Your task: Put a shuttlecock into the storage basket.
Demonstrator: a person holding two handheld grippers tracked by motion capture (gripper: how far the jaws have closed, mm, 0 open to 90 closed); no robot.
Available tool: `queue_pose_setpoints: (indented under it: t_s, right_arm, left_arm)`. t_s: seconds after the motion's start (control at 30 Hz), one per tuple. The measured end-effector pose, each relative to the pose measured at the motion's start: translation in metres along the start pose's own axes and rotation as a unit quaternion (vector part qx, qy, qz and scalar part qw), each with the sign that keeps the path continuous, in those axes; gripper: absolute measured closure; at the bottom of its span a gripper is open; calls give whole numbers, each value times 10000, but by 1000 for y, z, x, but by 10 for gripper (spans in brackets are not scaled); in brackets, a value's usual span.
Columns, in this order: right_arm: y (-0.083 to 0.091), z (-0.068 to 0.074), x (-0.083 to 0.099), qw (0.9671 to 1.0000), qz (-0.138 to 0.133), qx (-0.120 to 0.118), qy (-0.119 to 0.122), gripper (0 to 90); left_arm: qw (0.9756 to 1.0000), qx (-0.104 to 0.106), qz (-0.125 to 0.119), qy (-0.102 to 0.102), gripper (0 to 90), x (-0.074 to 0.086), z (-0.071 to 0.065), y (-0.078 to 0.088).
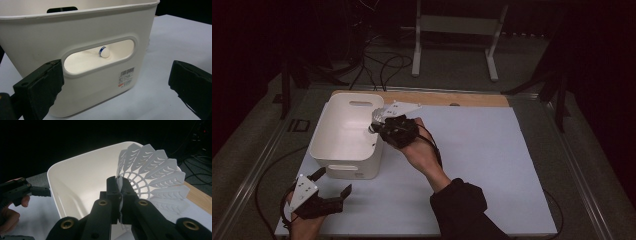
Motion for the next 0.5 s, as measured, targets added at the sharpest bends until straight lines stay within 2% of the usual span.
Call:
queue_pose_setpoints:
  t_s: [0.2, 0.27, 0.5]
  right_arm:
    - [-2, 2, -1, 10000, 7, -4, 78, 882]
    - [-3, 3, -2, 10000, -18, -36, 22, 882]
    - [-6, 4, -2, 10000, -11, -51, 57, 881]
  left_arm:
    - [10000, -2, -2, -2, 8, 0, 0, 0]
    - [10000, -3, -1, 0, 8, 0, 0, 0]
    - [10000, -3, 0, -1, 8, 0, 0, 0]
Point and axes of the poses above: each handheld gripper's, and its own axes: y roughly backward along the jaws, x roughly out of its underside, z roughly to its left, the point moved 9 cm from there along -y, roughly forward along the jaws, and after that the axes turned 5 degrees about x, right-handed, at the moved point
